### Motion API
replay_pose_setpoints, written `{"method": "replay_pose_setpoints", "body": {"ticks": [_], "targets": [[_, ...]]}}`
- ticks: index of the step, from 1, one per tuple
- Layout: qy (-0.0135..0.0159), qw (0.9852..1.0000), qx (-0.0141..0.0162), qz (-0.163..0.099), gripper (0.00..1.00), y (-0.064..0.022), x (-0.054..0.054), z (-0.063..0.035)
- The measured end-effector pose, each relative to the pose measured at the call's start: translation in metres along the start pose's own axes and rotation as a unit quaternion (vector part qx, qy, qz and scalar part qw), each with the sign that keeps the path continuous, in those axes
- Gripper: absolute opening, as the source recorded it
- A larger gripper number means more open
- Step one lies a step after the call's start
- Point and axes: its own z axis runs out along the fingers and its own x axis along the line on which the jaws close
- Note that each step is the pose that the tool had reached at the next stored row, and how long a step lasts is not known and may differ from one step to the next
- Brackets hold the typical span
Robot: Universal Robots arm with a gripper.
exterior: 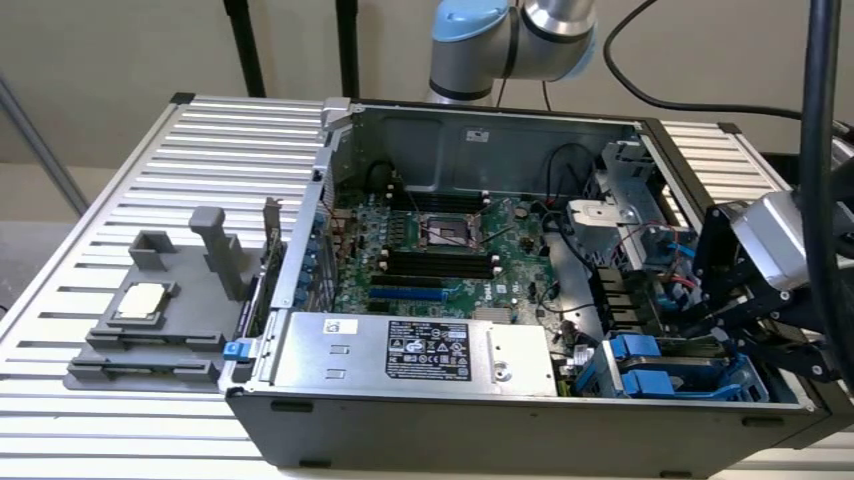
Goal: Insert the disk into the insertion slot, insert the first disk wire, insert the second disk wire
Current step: 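Insert the first disk wire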
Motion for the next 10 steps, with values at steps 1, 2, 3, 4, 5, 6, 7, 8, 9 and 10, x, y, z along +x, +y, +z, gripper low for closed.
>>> {"method": "replay_pose_setpoints", "body": {"ticks": [1,2,3,4,5,6,7,8,9,10], "targets": [[0.0004,1.0000,0.0012,0.006,0.17,0.0000,0.0000,0.0000],[0.0008,0.9999,0.0025,0.012,0.17,0.0000,0.0000,0.0001],[0.0016,0.9998,0.0038,0.018,0.17,0.0000,0.0000,0.0001],[0.0024,0.9997,0.0049,0.024,0.17,0.0000,0.0000,0.0000],[0.0033,0.9995,0.0062,0.031,0.17,0.0000,0.0000,0.0000],[0.0043,0.9993,0.0073,0.037,0.17,0.0000,0.0000,0.0000],[0.0055,0.9990,0.0083,0.043,0.17,0.0001,0.0000,0.0000],[0.0069,0.9988,0.0094,0.048,0.17,0.0000,0.0000,0.0000],[0.0084,0.9985,0.0102,0.054,0.17,0.0000,0.0000,0.0000],[0.0099,0.9981,0.0112,0.059,0.17,0.0000,0.0000,0.0000]]}}
